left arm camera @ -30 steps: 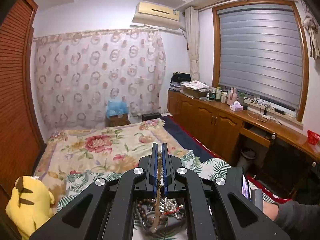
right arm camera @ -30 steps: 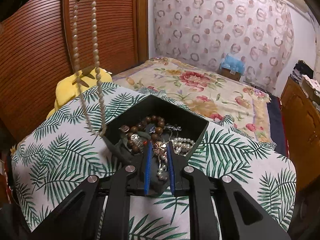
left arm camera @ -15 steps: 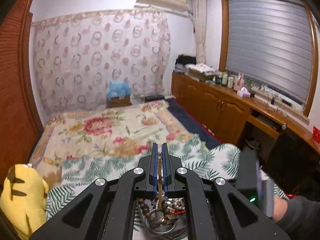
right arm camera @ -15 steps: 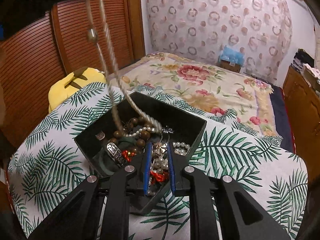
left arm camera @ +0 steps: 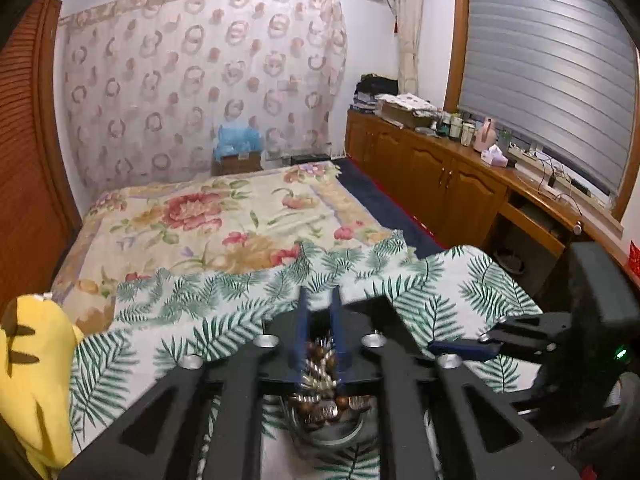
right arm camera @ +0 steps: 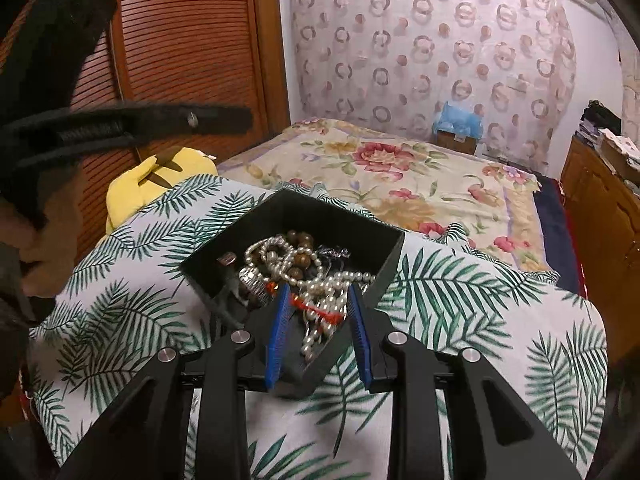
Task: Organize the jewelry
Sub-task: 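Lower the pearl strand and flower earring into the black box and release both, then grasp the gold ring with the left gripper while the right gripper grasps the jade earring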
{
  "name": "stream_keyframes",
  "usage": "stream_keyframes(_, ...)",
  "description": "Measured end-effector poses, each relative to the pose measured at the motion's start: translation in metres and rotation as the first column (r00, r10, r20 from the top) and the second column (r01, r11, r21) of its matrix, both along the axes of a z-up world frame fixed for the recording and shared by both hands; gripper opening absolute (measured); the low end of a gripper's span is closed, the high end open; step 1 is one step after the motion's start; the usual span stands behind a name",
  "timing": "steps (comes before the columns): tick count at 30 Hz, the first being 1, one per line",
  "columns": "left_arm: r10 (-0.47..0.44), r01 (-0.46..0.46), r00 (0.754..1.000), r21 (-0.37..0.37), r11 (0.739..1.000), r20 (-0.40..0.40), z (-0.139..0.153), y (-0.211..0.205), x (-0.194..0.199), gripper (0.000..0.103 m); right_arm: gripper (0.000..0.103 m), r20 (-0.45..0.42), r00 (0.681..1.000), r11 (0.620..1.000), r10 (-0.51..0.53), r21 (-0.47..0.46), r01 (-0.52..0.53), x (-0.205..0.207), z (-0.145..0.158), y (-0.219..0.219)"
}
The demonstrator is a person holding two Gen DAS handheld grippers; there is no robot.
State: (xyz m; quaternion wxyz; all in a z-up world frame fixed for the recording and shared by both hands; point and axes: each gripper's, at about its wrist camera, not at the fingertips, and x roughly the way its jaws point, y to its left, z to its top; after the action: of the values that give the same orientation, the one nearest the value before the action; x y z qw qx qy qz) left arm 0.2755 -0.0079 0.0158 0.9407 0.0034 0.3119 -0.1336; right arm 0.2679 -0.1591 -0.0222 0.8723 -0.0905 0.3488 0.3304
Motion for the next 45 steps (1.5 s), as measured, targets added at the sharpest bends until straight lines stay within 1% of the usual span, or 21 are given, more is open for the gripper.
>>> stream_keyframes(2, -0.003, 0.003, 1.0, 0.001, 1.0, -0.001, -0.006, 0.003, -0.01, 0.03, 0.032, 0.001, 1.0, 1.0, 0.002, 0.009, -0.002, -0.01, 0.001, -0.003)
stream_keyframes(4, -0.006, 0.006, 1.0, 0.011, 1.0, -0.007, -0.012, 0.005, -0.02, 0.034, 0.032, -0.002, 1.0, 1.0, 0.0, 0.017, 0.0, -0.021, 0.001, -0.007)
stream_keyframes(6, -0.007, 0.007, 1.0, 0.017, 1.0, -0.009, -0.017, 0.008, -0.031, 0.049, 0.032, -0.003, 1.0, 1.0, 0.005, 0.02, -0.005, -0.03, 0.0, -0.008)
stream_keyframes(10, -0.004, 0.005, 0.999, 0.02, 1.0, -0.036, -0.031, 0.018, -0.05, 0.061, 0.032, -0.014, 1.0, 1.0, 0.027, 0.008, -0.026, -0.048, -0.006, -0.005)
stream_keyframes(12, -0.003, 0.004, 0.999, 0.018, 1.0, -0.054, -0.038, 0.021, -0.058, 0.069, 0.032, -0.02, 0.999, 0.999, 0.039, -0.005, -0.039, -0.055, -0.011, -0.001)
stream_keyframes(14, 0.003, -0.002, 0.996, 0.015, 1.0, -0.084, -0.049, 0.026, -0.067, 0.073, 0.032, -0.025, 0.998, 0.998, 0.056, -0.016, -0.056, -0.061, -0.016, 0.004)
stream_keyframes(18, 0.025, -0.02, 0.99, 0.033, 0.999, -0.141, -0.071, 0.029, -0.082, 0.078, 0.032, -0.027, 0.997, 0.997, 0.068, -0.041, -0.069, -0.069, -0.022, 0.008)
stream_keyframes(21, 0.041, -0.031, 0.985, 0.061, 0.998, -0.169, -0.085, 0.026, -0.094, 0.078, 0.032, -0.034, 0.997, 0.997, 0.067, -0.045, -0.068, -0.073, -0.026, 0.007)
stream_keyframes(25, 0.031, -0.018, 0.978, 0.064, 0.998, -0.209, -0.097, 0.021, -0.102, 0.078, 0.032, -0.037, 0.998, 0.997, 0.057, -0.051, -0.059, -0.079, -0.029, 0.004)
stream_keyframes(28, 0.044, -0.026, 0.976, 0.087, 0.996, -0.215, -0.103, 0.015, -0.106, 0.078, 0.032, -0.044, 0.997, 0.997, 0.056, -0.053, -0.059, -0.081, -0.031, 0.002)
stream_keyframes(32, 0.004, 0.013, 0.968, 0.065, 0.998, -0.253, -0.11, 0.009, -0.11, 0.078, 0.032, -0.045, 0.998, 0.997, 0.053, -0.054, -0.056, -0.082, -0.031, -0.002)
stream_keyframes(37, -0.027, 0.043, 0.965, 0.053, 0.998, -0.263, -0.112, -0.001, -0.114, 0.077, 0.032, -0.047, 0.998, 0.998, 0.045, -0.048, -0.047, -0.083, -0.031, -0.005)
stream_keyframes(39, -0.038, 0.053, 0.962, 0.049, 0.997, -0.27, -0.113, -0.005, -0.114, 0.063, 0.032, -0.047, 0.998, 0.998, 0.046, -0.048, -0.048, -0.084, -0.031, -0.005)
stream_keyframes(40, -0.044, 0.059, 0.961, 0.047, 0.997, -0.275, -0.114, -0.007, -0.114, 0.06, 0.032, -0.046, 0.998, 0.998, 0.045, -0.048, -0.047, -0.084, -0.031, -0.005)
stream_keyframes(42, -0.06, 0.077, 0.958, 0.051, 0.996, -0.279, -0.115, -0.013, -0.114, 0.049, 0.032, -0.045, 0.998, 0.998, 0.047, -0.048, -0.049, -0.083, -0.03, -0.005)
stream_keyframes(43, -0.065, 0.084, 0.958, 0.056, 0.995, -0.28, -0.115, -0.016, -0.115, 0.046, 0.032, -0.044, 0.998, 0.998, 0.047, -0.047, -0.049, -0.084, -0.029, -0.005)
stream_keyframes(44, -0.066, 0.087, 0.958, 0.063, 0.994, -0.278, -0.115, -0.018, -0.115, 0.041, 0.032, -0.043, 0.998, 0.998, 0.047, -0.047, -0.049, -0.084, -0.029, -0.005)
stream_keyframes(45, -0.067, 0.09, 0.958, 0.069, 0.994, -0.277, -0.115, -0.02, -0.115, 0.034, 0.032, -0.043, 0.998, 0.998, 0.046, -0.047, -0.048, -0.084, -0.029, -0.005)
